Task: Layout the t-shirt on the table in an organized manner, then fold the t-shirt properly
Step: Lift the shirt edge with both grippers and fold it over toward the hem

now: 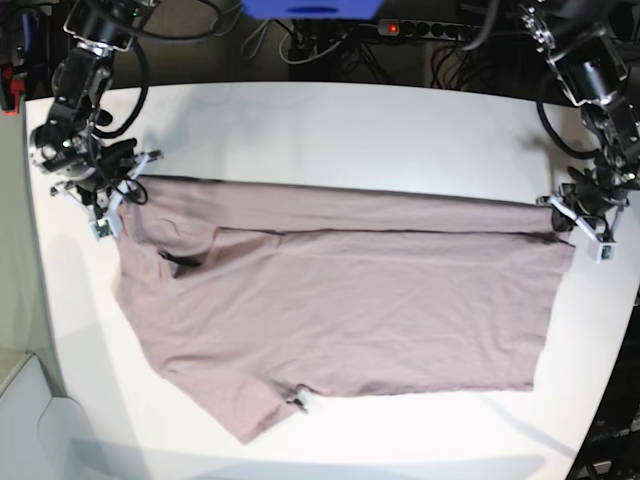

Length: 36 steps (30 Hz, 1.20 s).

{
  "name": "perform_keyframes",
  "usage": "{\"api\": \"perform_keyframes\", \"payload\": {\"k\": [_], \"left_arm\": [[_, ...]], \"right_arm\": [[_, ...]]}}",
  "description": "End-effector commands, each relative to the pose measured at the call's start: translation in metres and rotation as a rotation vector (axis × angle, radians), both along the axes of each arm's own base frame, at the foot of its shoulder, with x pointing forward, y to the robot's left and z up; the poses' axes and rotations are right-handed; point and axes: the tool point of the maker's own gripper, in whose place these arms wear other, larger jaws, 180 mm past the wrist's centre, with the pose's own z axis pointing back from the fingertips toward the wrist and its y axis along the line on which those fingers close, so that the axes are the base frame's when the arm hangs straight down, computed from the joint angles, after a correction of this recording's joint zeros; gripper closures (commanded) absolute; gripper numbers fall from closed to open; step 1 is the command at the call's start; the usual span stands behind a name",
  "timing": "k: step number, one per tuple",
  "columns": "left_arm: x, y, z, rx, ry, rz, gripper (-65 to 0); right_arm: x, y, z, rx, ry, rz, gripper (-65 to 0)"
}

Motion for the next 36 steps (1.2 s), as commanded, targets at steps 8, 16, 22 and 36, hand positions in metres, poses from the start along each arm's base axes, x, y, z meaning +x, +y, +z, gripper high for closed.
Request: {"api": "perform_keyframes", "payload": {"k": [8, 16, 22, 36], "left_arm": [[-0.010, 0.026, 0.012, 0.064, 0.033, 0.015, -0.3], [-0.023, 0.040, 0.045, 0.171, 0.028, 0.022, -0.2], [-0.044, 0.035, 0.055, 0.248, 0.064, -0.011, -0.2], [-0.029, 0.027, 0.121, 0.400, -0.013, -0.040, -0.2]], "right_arm": [[0.002, -0.019, 0.010, -0.034, -0.021, -0.036, 0.0], [-0.016, -0.037, 0.032, -0.102, -0.057, -0.070, 0.0], [-0.040, -0.037, 0.041, -0.153, -0.052, -0.046, 0.0], [-0.014, -0.061, 0.114, -0.344, -0.165, -0.012, 0.0]]}}
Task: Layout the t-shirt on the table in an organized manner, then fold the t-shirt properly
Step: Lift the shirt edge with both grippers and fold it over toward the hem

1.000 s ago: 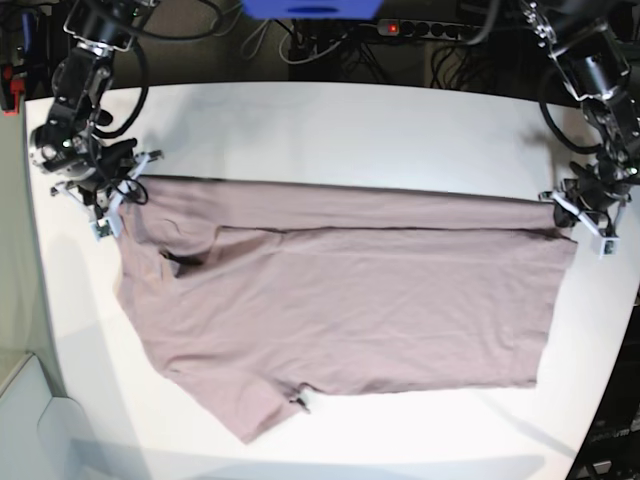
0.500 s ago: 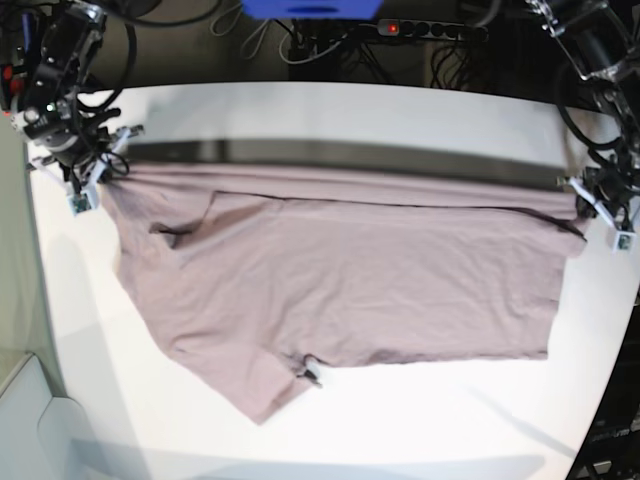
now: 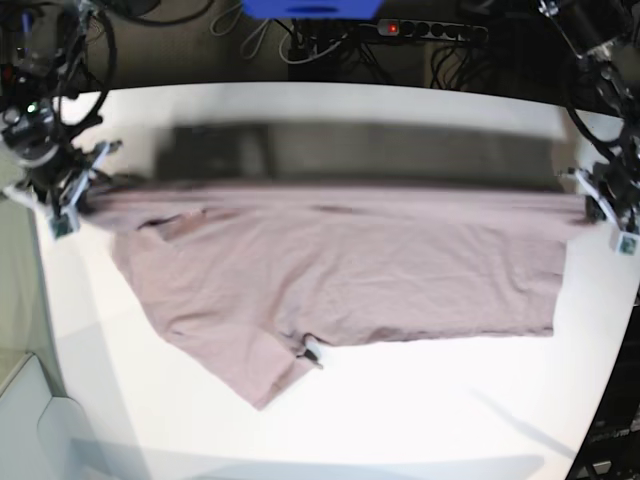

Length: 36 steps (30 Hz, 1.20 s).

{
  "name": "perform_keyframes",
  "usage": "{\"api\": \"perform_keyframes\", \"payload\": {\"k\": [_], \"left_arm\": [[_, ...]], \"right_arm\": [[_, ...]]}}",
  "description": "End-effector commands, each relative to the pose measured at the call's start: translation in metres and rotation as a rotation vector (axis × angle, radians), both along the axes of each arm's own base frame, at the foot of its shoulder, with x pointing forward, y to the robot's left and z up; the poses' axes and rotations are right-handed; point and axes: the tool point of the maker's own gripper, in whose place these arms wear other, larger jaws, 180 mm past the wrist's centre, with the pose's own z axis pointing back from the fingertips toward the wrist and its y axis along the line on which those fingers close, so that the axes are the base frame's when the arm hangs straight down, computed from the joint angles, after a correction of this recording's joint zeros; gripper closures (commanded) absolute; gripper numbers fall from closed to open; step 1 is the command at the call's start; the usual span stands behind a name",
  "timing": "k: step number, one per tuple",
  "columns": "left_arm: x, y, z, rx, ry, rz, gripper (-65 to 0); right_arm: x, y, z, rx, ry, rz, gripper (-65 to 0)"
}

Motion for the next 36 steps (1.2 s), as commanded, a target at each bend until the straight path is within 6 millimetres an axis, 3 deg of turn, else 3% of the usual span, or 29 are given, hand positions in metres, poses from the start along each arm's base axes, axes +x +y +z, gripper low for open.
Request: {"api": "perform_keyframes", "payload": {"k": [1, 4, 9, 15, 21, 31, 36], "left_arm": [[0.004, 0.018, 0.025, 0.078, -0.032, 0.035, -0.2], [0.001, 0.018, 0.033, 0.095, -0.041, 0.046, -0.2], [-0.020, 0.011, 0.010, 0.069, 0.020, 0.041, -0.2], [-0.048, 0.032, 0.003, 0.066, 0.045, 0.131, -0.2], [-0.071, 0.037, -0.009, 0.066, 0.101, 0.152, -0.2], [-0.120, 0.037, -0.073, -0.043, 0.292, 0.199, -0.2], [-0.126, 0.035, -0.090, -0.088, 0.313, 0.212, -0.3]], "right_arm": [[-0.004, -0.022, 0.009, -0.086, 0.023, -0.049, 0.0], [-0.010, -0.030, 0.009, -0.106, 0.047, -0.059, 0.0], [-0.035, -0.019, -0.014, -0.070, 0.103, -0.044, 0.0], [-0.059, -0.002, -0.036, -0.008, 0.134, -0.030, 0.0], [-0.078, 0.002, -0.048, 0.001, 0.190, -0.027, 0.0], [-0.104, 0.008, -0.066, 0.028, 0.258, -0.023, 0.0], [-0.114, 0.014, -0.083, 0.054, 0.311, -0.016, 0.0]]}}
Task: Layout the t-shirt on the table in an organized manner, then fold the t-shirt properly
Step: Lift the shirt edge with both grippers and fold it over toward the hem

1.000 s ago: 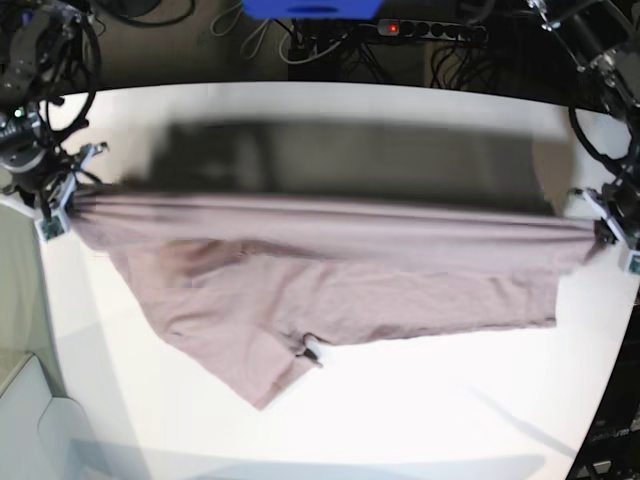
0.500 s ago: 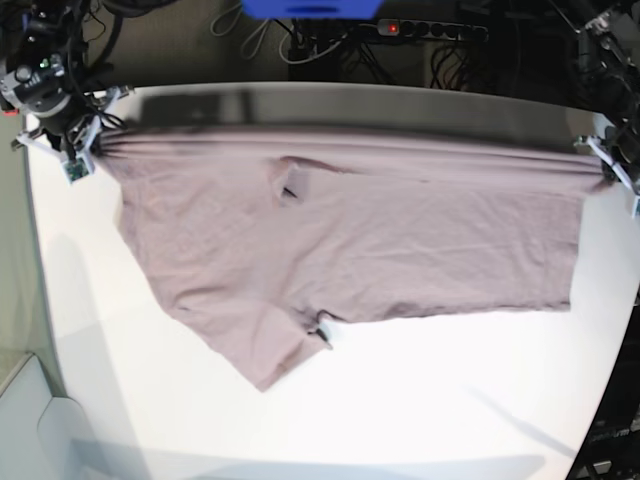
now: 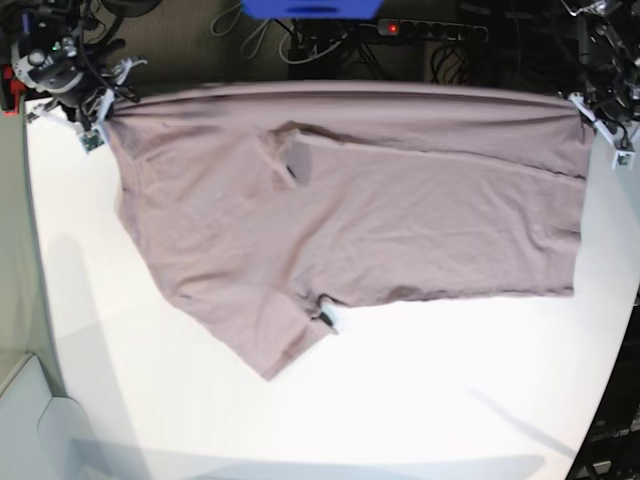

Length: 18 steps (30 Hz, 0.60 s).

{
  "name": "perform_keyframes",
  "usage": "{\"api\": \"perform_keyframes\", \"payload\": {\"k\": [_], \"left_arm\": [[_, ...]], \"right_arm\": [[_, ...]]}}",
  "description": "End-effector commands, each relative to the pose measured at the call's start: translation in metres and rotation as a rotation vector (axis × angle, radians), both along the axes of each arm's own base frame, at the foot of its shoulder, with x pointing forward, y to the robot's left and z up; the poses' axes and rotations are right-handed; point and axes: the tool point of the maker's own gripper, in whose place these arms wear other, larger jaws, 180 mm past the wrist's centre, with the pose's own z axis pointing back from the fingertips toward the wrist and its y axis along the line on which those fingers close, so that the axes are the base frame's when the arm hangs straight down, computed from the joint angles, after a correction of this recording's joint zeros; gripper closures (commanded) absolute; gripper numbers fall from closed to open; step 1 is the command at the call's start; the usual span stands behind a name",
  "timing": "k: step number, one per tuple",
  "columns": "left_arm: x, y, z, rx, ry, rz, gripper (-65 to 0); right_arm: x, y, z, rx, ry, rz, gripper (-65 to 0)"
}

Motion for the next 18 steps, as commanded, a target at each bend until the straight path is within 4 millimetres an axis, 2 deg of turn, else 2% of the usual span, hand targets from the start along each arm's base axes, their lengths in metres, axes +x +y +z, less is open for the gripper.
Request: {"api": "perform_keyframes", "payload": {"k": [1, 7, 9, 15, 18], "left_arm": [[0.006, 0.014, 0.012, 0.046, -0.032, 0.004, -0.4], [0.003, 0.014, 0.010, 0.045, -0.042, 0.000, -0.9], [0.004, 0.014, 0.011, 0.047, -0.042, -0.001, -4.0], [-0.004, 0.014, 0.010, 0.046, -0.031, 0.001, -26.5], [-0.007, 0.010, 0.007, 0.037, -0.030, 0.002, -33.2]], "right_arm": [[-0.001, -0.012, 0.004, -0.041, -0.001, -0.017, 0.0], [-0.005, -0.013, -0.004, -0.030, 0.022, -0.028, 0.0], [-0.006, -0.013, -0.005, -0.031, 0.026, -0.029, -1.9], [-0.006, -0.015, -0.002, -0.038, 0.018, -0.030, -26.6], [-0.004, -0.016, 0.002, -0.043, 0.009, -0.027, -34.1]]}}
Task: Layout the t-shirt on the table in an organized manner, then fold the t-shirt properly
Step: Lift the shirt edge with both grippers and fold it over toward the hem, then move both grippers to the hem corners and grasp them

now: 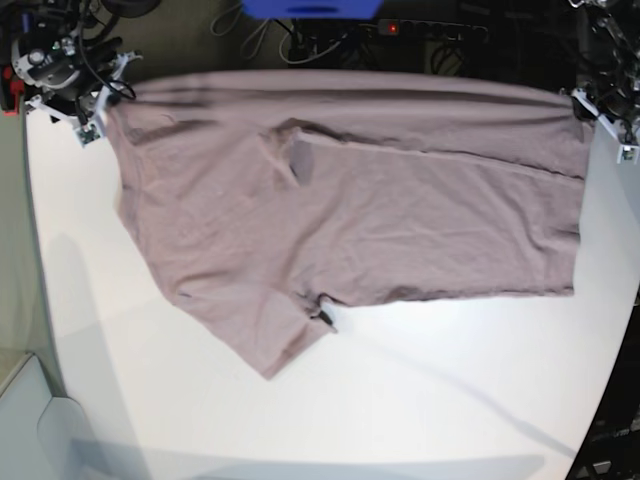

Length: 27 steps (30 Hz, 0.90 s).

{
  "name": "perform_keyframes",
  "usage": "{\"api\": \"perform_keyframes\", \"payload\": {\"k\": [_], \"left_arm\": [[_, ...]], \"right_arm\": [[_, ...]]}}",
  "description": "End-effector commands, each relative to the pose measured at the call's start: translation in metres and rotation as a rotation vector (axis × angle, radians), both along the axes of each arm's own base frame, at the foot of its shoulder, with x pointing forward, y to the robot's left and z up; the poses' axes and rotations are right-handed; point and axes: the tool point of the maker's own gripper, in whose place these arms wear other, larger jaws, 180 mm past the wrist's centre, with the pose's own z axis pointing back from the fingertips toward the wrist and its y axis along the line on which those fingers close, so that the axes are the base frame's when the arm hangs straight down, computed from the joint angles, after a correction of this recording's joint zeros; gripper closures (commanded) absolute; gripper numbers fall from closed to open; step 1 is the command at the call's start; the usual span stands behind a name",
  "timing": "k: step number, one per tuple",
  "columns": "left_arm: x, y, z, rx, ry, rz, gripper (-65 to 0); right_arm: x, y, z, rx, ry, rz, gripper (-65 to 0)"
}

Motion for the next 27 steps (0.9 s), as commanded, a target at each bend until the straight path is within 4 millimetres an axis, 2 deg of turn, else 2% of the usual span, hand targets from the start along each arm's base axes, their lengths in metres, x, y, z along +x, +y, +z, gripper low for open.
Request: {"api": "perform_keyframes", "payload": {"k": [1, 8, 11, 15, 19, 22, 25, 27], "left_arm": [[0.000, 0.003, 0.004, 0.017, -0.003, 0.001, -33.5], [0.012, -0.003, 0.025, 0.054, -0.069, -0.011, -33.6], [0.009, 0.009, 0.042, 0.091, -0.117, 0.045, -33.6], [0.004, 0.019, 0.050, 0.110, -0.136, 0.083, -33.7], [0.015, 0.028, 0.061, 0.118, -0.197, 0.124, -33.7], [0.037, 0.032, 0.072, 0.123, -0.258, 0.137, -33.8], [0.068, 0.036, 0.093, 0.130, -0.341, 0.137, -34.0], [0.085, 0.037, 0.105, 0.128, -0.392, 0.141, -37.5]], "right_arm": [[0.007, -0.007, 0.013, -0.032, -0.038, 0.003, -35.0], [0.022, -0.005, 0.033, -0.060, -0.102, 0.024, -35.2], [0.032, -0.006, 0.037, -0.064, -0.125, 0.023, -35.4], [0.036, -0.006, 0.039, -0.064, -0.136, 0.022, -35.4], [0.056, -0.007, 0.049, -0.067, -0.187, 0.019, -35.5], [0.074, -0.007, 0.058, -0.066, -0.235, 0.018, -35.5], [0.099, -0.006, 0.072, -0.069, -0.301, 0.027, -35.6], [0.120, 0.000, 0.081, -0.061, -0.343, 0.047, -35.6]]}}
